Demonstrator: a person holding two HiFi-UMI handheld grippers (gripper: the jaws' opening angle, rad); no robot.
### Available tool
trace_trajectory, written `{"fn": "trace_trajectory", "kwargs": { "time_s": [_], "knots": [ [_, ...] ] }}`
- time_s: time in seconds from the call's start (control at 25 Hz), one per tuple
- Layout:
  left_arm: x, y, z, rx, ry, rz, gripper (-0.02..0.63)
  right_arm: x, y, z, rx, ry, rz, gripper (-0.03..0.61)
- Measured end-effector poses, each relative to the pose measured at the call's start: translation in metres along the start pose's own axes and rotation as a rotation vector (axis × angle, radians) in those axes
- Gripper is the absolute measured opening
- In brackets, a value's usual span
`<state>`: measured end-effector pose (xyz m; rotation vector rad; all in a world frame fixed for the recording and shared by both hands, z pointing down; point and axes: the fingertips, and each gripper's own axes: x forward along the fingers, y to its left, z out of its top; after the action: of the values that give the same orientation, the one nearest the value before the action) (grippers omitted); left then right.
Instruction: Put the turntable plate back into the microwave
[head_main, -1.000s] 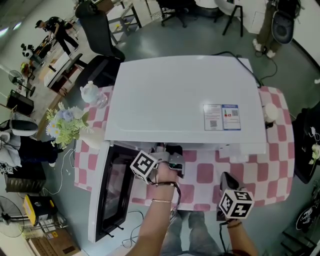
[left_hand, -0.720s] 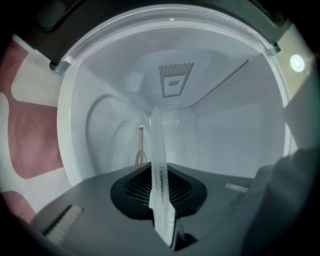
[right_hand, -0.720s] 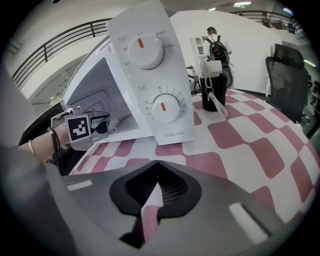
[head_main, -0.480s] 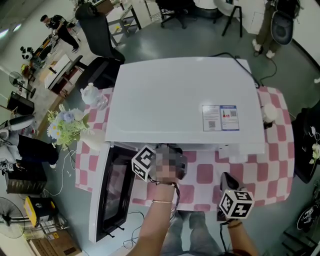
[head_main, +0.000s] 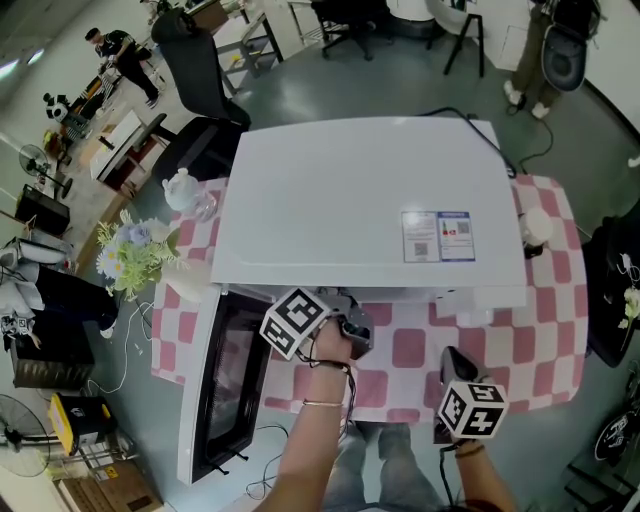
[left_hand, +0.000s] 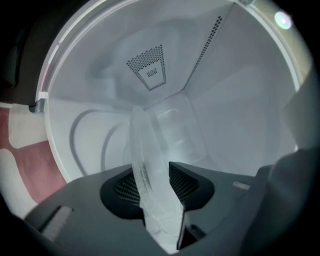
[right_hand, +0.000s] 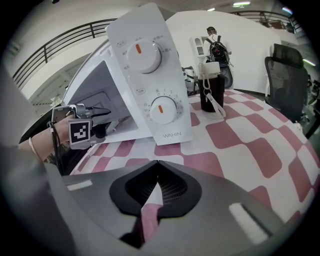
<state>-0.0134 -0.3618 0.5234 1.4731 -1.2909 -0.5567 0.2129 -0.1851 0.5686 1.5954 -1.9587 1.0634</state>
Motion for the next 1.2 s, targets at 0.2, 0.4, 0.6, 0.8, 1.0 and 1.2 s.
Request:
{"fn": "trace_trajectory", "kwargs": {
  "time_s": [0.2, 0.4, 0.6, 0.8, 1.0, 1.2],
  "knots": [
    [-0.001, 0.001, -0.003, 0.055, 0.030, 0.038, 0.184, -0.002, 0.000, -0.001, -0.002, 0.005, -0.001, 0.009],
    [-0.001, -0.001, -0.008, 0.114, 0.066, 0.045, 0.243, -0.002, -0.001, -0.001, -0.003, 0.005, 0.002, 0.009],
    [-0.002, -0.002, -0.010, 0.183, 0.090, 0.053, 0.285, -0.003, -0.002, -0.002, -0.004, 0.005, 0.000, 0.009],
    [-0.003, -0.003, -0.012, 0.244, 0.103, 0.048, 0.293, -0.004, -0.003, -0.005, -0.003, 0.009, -0.003, 0.009],
    [-0.007, 0.000, -0.020, 0.305, 0.147, 0.075, 0.299, -0.006, 0.000, -0.007, -0.006, 0.012, 0.005, 0.009],
    [-0.008, 0.004, -0.026, 0.344, 0.190, 0.104, 0.299, -0.008, 0.001, -0.007, -0.009, 0.009, 0.005, 0.009]
  ]
}}
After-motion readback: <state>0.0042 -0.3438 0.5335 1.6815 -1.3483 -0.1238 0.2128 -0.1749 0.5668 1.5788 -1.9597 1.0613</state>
